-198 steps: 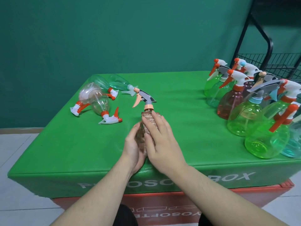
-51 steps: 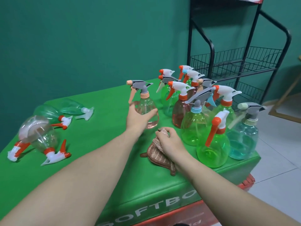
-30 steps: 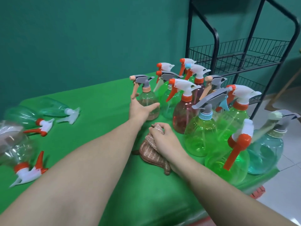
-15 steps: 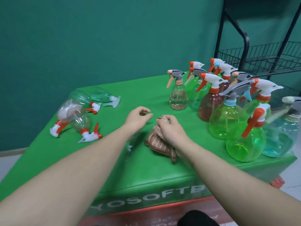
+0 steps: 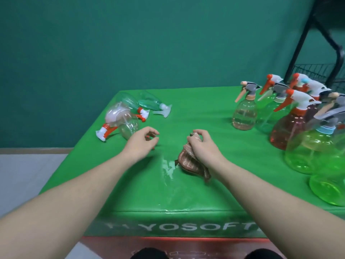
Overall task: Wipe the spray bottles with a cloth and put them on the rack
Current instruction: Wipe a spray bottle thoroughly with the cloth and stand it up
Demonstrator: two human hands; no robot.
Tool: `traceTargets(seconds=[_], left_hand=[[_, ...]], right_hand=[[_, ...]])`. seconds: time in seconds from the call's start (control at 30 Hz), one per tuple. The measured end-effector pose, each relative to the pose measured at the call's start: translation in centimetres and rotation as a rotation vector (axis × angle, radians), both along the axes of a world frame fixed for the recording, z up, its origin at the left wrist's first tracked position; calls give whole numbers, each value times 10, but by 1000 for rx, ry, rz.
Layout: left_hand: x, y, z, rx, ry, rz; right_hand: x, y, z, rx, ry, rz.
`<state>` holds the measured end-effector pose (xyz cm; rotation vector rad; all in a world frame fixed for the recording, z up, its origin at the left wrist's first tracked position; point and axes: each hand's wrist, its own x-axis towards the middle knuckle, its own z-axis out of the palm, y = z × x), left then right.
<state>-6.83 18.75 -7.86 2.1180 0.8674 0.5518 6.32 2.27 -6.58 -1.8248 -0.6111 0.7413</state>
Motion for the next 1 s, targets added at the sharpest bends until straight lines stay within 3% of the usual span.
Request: traceTargets(seconds=[0.17,0.37,0.47,0.6,0.77,1.0], left_hand=[[-11,45,1,253,232,-44],[-21,86,6,637,709,-316],[-20,98,4,816,817,-375],[-18,106,0,940,765,-388],[-16,95,0,925,614,-396],[-12,39,6,862,540,-441]], right_hand=[[7,31,-8,-28,-6,11],[13,63,-18,-33,-10,32],[13,72,-22,-33,-14,39],[14,75,-27,-12,-29,17],[17,64,-28,20,24,-8],[19,24,-24,93,77,-49]])
